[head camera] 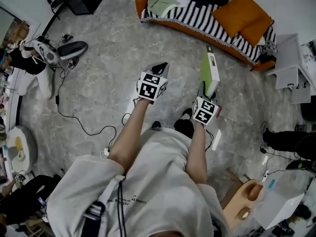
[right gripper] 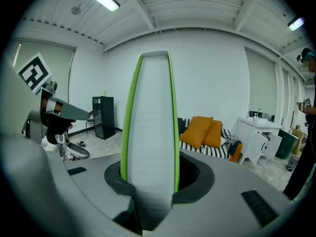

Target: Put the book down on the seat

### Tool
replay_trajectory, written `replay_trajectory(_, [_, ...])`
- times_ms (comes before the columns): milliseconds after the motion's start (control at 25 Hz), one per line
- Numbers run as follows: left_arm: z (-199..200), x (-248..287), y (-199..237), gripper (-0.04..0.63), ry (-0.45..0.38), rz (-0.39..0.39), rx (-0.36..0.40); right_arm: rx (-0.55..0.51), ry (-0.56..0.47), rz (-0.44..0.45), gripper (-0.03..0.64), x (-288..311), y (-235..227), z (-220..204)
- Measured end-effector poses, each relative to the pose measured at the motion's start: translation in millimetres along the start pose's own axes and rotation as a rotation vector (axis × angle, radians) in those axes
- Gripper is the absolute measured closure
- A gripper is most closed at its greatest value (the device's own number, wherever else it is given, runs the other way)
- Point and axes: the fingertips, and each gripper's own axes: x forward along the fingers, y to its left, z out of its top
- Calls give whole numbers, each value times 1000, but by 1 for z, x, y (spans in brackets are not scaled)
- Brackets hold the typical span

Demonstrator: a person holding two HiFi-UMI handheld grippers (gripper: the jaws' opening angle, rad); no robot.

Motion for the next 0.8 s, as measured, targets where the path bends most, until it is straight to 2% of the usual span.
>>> replay_trajectory(80, [3,7,11,588,1,4,-1,-14,2,12,485,13,5,4])
replay_trajectory(240, [4,27,33,587,8,40,-51,-18,21,39,483,46,4,8])
replay_trajectory(440, [10,70,53,588,40,79,-76,-9,23,75,483,109,-4,25])
replay_trajectory(560, [24,91,64,588,49,89,-67,11,23,100,483,141,2,36])
replay_trajectory(680, [47,115,75,588,29,109,-81,-26,25,138,483,172,1,52])
replay_trajectory(800, [56,137,80,588,54,119,-68,-25,34,157,483,195,-4,60])
